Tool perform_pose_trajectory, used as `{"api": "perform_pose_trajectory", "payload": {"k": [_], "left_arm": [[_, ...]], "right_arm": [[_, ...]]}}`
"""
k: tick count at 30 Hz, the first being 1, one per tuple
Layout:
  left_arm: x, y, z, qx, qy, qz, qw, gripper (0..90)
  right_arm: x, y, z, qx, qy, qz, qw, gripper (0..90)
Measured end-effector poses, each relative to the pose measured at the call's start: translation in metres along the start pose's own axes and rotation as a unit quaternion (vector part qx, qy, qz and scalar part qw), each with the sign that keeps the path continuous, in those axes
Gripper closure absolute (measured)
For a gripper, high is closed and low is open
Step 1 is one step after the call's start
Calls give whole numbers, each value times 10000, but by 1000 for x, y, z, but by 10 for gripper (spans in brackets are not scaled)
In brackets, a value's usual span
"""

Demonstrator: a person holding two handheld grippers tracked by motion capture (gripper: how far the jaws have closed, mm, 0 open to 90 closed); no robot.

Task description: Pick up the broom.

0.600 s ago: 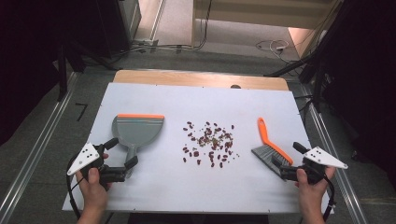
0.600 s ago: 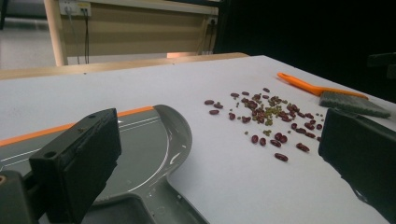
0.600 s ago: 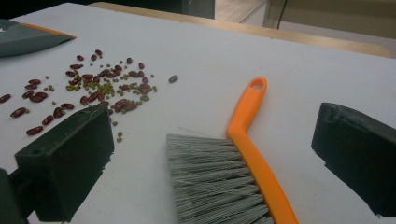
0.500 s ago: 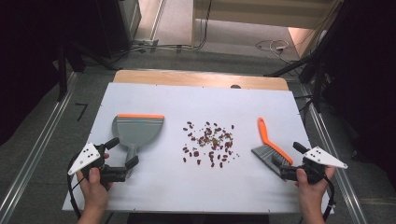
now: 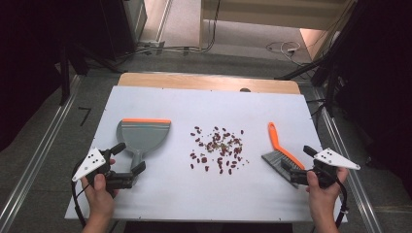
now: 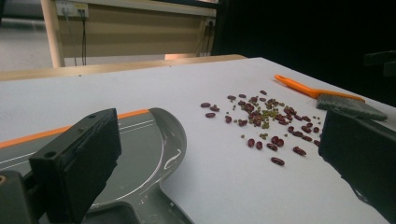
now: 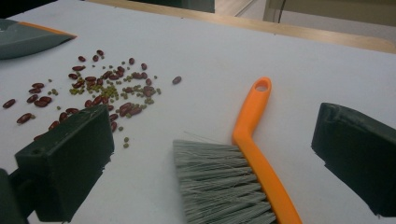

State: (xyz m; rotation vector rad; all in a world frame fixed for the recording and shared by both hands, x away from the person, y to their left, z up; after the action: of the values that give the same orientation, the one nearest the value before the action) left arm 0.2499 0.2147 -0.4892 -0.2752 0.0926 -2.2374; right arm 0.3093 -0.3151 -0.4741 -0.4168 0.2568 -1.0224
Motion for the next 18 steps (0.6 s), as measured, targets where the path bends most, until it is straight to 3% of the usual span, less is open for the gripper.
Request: {"api": "perform_pose_trajectory", "payload": {"k": [4, 10, 12, 14, 18], "left_arm": [[-2, -1, 1, 79, -89, 34, 9999, 0], [1, -1, 0, 0, 40, 9, 10000, 0], [2, -2, 1, 18, 30, -29, 10000, 0], [2, -2, 2, 39, 43, -41, 10000, 0], [-3, -3, 5, 108, 38, -39, 9999, 0]], "right_arm": [[1, 8, 8, -141, 101, 153, 9997, 0], [-1, 26, 16, -532, -80, 319, 9980, 0], [2, 40, 18, -904, 41, 122, 9958, 0], [2, 47, 19, -1062, 4, 214, 9941, 0], [7, 60, 19, -1426, -76, -54, 9897, 48]]}}
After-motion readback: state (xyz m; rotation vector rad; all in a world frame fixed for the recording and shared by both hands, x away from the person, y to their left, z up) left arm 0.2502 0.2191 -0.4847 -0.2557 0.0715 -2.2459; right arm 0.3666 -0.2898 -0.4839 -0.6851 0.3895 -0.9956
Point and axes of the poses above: each handheld gripper's, and its own axes: y roughly forward along the jaws, z roughly out of its top, x roughly to its right, the point moved 5 cm from there along y, roughly forward along the jaws, and after that the axes turned 2 degrees about -z, right-handed, at the moved point
